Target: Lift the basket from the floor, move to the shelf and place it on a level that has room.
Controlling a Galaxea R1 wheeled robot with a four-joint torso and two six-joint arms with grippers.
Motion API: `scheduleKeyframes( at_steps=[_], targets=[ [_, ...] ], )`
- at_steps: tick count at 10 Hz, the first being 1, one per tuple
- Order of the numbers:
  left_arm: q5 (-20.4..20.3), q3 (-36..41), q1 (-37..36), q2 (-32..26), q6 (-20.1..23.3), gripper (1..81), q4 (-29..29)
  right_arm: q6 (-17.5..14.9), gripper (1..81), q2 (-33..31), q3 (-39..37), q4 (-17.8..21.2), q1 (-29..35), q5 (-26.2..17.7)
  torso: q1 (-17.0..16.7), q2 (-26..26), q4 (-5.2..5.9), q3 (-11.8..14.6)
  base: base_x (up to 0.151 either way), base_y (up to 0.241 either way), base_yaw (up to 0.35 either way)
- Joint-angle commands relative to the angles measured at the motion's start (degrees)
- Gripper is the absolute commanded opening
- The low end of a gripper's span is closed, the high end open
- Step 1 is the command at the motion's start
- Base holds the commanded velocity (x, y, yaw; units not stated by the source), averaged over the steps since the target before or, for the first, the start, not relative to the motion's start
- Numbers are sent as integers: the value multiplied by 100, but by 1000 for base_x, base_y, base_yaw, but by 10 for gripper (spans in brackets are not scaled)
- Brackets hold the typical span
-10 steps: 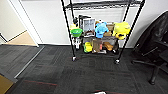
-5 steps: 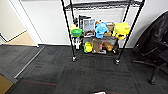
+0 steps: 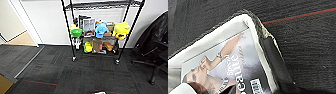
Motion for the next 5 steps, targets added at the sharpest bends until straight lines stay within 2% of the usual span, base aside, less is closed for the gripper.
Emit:
scheduleKeyframes(
  at_steps=[1,2,3,5],
  targets=[
    [244,116,-438,-25,23,811,-18,23,811,-71,28,93,561,-199,0,0,0,0,0,0,0],
    [253,116,-429,-16,23,10,9,23,811,-71,28,85,535,-199,0,0,0,0,0,0,0],
    [279,125,-403,-8,32,10,17,23,10,-88,36,68,526,-199,0,0,0,0,0,0,0],
    [306,204,-394,-25,23,10,-44,23,10,-106,71,67,527,-217,0,0,0,0,0,0,0]
  ],
)
